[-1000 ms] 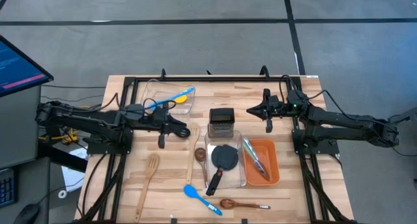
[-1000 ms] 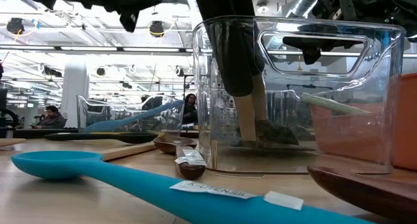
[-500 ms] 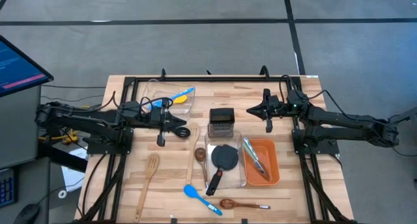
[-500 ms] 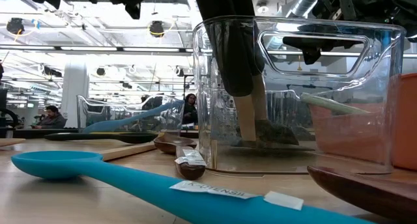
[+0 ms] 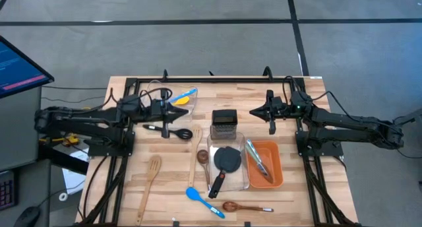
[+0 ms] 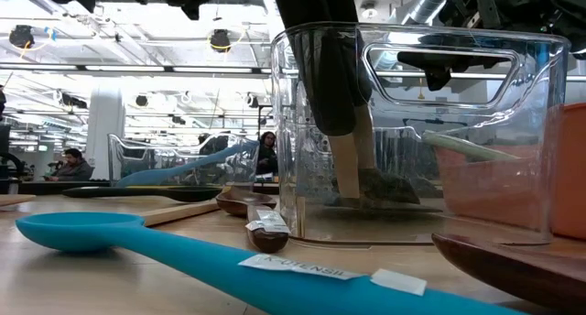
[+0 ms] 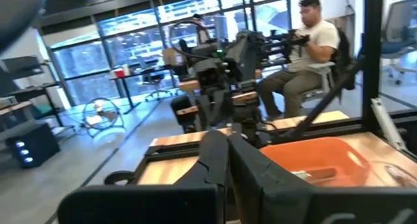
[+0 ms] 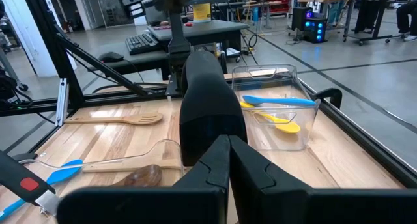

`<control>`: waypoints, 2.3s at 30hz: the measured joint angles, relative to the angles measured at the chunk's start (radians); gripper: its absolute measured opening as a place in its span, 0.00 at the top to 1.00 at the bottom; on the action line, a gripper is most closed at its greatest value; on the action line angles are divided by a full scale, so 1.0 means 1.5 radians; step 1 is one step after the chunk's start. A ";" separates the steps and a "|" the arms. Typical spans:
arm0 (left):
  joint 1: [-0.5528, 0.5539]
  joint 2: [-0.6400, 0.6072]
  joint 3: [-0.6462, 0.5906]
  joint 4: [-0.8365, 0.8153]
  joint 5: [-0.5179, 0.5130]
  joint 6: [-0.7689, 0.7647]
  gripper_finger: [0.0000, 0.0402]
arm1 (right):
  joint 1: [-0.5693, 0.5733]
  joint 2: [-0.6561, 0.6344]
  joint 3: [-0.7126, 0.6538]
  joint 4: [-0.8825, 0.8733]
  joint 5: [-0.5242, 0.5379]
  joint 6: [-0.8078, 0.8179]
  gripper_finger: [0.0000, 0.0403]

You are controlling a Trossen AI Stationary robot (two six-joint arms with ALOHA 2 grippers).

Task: Pick & Place Kitchen Items
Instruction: Put the black ladle into the top transparent bin

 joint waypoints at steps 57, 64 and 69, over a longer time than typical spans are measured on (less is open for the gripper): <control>0.262 0.008 0.165 -0.714 0.166 0.009 1.00 | -0.001 0.000 0.000 -0.007 0.005 -0.029 1.00; 0.218 0.110 0.217 -0.757 0.164 0.000 1.00 | 0.000 0.000 0.000 -0.006 0.035 -0.030 1.00; 0.157 0.208 0.269 -0.794 0.087 0.039 1.00 | -0.001 0.000 0.000 -0.009 0.036 -0.030 1.00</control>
